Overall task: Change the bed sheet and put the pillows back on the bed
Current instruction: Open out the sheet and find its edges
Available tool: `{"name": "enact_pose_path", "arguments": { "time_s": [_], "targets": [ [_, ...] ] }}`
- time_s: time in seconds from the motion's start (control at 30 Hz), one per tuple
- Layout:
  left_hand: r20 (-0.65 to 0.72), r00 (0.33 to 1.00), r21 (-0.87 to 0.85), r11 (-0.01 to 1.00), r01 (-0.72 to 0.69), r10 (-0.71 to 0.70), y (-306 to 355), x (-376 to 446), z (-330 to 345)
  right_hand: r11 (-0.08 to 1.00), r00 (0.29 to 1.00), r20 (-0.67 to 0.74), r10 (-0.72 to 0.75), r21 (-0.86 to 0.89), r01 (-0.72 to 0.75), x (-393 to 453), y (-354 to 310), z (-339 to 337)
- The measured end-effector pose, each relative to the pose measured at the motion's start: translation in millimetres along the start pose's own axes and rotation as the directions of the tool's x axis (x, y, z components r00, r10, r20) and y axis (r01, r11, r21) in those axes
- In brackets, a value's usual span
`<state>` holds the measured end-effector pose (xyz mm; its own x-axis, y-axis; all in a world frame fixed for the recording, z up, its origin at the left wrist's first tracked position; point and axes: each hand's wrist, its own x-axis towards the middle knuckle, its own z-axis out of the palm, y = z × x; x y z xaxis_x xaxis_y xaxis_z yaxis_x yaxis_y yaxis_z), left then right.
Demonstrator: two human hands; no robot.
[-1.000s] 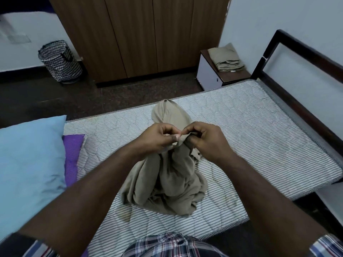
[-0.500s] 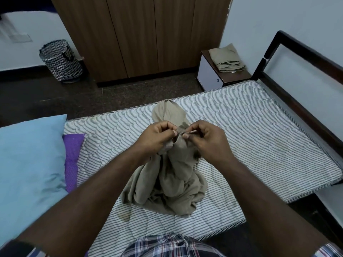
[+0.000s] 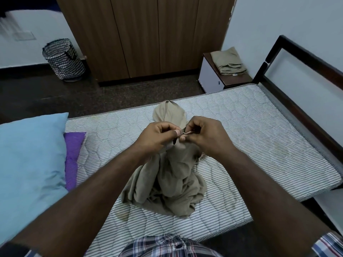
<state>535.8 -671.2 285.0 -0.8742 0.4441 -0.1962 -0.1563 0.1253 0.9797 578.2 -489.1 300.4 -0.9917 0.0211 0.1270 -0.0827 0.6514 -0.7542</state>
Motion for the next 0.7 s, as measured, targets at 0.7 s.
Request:
{"name": "enact_pose_path", "arguments": {
  "time_s": [0.7],
  "targets": [
    [0.110,0.992,-0.010,0.998,-0.060,0.061,6.3,-10.1,-36.0,0.976,0.961,0.275,-0.040,0.217,-0.022,23.8,19.6,26.3]
  ]
}}
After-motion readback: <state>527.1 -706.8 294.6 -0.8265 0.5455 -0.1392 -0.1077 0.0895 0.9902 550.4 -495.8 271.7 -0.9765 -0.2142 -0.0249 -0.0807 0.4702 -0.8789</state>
